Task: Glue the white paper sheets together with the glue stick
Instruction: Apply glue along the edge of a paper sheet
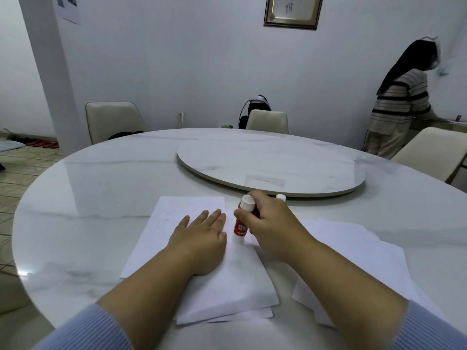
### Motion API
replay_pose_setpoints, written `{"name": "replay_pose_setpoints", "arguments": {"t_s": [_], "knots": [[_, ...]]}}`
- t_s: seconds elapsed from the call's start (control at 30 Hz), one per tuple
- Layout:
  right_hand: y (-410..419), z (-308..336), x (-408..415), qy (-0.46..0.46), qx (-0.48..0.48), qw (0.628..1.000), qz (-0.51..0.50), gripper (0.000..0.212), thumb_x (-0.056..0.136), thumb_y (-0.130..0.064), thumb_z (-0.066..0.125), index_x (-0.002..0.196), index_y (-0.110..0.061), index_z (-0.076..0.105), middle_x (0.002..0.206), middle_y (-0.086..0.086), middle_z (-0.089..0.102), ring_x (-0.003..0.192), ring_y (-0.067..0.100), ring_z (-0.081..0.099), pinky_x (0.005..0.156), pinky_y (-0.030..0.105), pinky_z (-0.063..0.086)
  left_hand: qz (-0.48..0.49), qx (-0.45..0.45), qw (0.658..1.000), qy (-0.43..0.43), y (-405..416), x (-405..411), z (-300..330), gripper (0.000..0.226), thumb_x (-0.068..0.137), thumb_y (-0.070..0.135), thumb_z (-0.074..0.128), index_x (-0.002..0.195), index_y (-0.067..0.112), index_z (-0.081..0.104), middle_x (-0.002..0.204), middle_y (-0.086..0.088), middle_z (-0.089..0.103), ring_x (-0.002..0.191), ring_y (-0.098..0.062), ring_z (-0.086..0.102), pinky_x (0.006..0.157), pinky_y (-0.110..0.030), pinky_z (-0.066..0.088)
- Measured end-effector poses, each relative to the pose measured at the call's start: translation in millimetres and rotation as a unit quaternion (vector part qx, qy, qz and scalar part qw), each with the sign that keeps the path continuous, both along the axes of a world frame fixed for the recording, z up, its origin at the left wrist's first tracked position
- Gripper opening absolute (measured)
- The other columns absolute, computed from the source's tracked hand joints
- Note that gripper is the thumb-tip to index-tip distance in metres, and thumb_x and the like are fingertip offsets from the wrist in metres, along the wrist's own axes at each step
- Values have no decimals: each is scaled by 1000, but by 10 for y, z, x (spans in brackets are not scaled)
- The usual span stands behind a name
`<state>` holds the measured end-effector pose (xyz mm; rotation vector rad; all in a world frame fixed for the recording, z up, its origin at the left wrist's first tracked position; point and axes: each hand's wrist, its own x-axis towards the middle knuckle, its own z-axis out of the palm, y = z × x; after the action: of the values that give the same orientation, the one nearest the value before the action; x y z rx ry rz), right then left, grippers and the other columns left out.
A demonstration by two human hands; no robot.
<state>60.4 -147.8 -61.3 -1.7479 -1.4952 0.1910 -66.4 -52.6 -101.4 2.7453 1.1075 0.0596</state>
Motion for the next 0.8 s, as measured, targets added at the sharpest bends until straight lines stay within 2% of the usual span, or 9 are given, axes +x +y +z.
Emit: {"name": "replay_pose_setpoints", "arguments": {"t_s": [0.1, 0.23, 0.5, 0.57, 0.6, 0.67, 0.73, 0.8], "knots": [[-281, 0, -88, -19, 4, 999, 31, 20, 89, -33, 56, 81, -15, 53, 58, -12, 54, 52, 3, 46, 48, 16, 35, 2, -4, 1000, 1, 7, 2, 3, 54, 98, 34, 11, 150, 28, -2, 159, 12, -8, 145, -8, -7, 117, -38, -4], [-623, 13, -173, -19, 9, 998, 54, 20, 88, -33, 56, 77, -16, 52, 59, -23, 58, 52, -2, 51, 51, 10, 37, 3, -6, 1000, 2, 9, -1, 12, 54, 98, 34, 12, 150, 27, -1, 159, 12, -7, 145, -8, -6, 117, -38, -4], [-945, -13, -162, 40, 23, 992, 114, 11, 81, -32, 57, 75, -23, 56, 67, -6, 66, 58, 2, 59, 56, 9, 40, 1, -11, 1000, 5, -3, -16, 18, 54, 98, 35, 13, 150, 27, -1, 158, 13, -7, 145, -8, -6, 118, -38, -5], [-952, -18, -135, 91, 39, 987, 128, 15, 77, -35, 59, 75, -20, 59, 66, 0, 62, 58, 6, 55, 57, 17, 42, -1, -12, 1000, 8, -7, -20, 23, 56, 97, 40, 14, 150, 27, -1, 158, 13, -7, 145, -8, -7, 118, -38, -5], [-943, -3, -113, 149, 62, 979, 126, 16, 77, -34, 62, 76, -18, 61, 66, 4, 60, 58, 10, 53, 55, 20, 42, -3, -15, 1000, 8, -3, -26, 39, 57, 97, 43, 16, 150, 27, 0, 158, 13, -6, 145, -8, -7, 118, -38, -5], [-903, 48, -53, 310, 138, 936, 92, 12, 75, -25, 74, 76, -17, 67, 67, 12, 62, 56, 16, 52, 49, 22, 44, -4, -37, 999, -10, 4, -33, 99, 60, 96, 46, 25, 150, 28, 4, 159, 13, -2, 145, -8, -5, 118, -36, -3], [-851, 93, 0, 461, 212, 860, 51, 11, 68, -25, 73, 76, -18, 73, 68, 13, 67, 52, 17, 57, 46, 22, 49, -7, -45, 997, -66, -4, -40, 173, 65, 94, 45, 38, 149, 30, 8, 158, 15, 2, 145, -5, -2, 118, -32, -1], [-809, 119, 32, 579, 252, 775, 39, 15, 67, -19, 68, 80, -14, 72, 70, 7, 72, 53, 16, 65, 49, 21, 54, -35, -24, 990, -133, -66, -22, 265, 70, 91, 44, 50, 148, 34, 11, 156, 21, 6, 143, -1, 2, 116, -25, 2]]}}
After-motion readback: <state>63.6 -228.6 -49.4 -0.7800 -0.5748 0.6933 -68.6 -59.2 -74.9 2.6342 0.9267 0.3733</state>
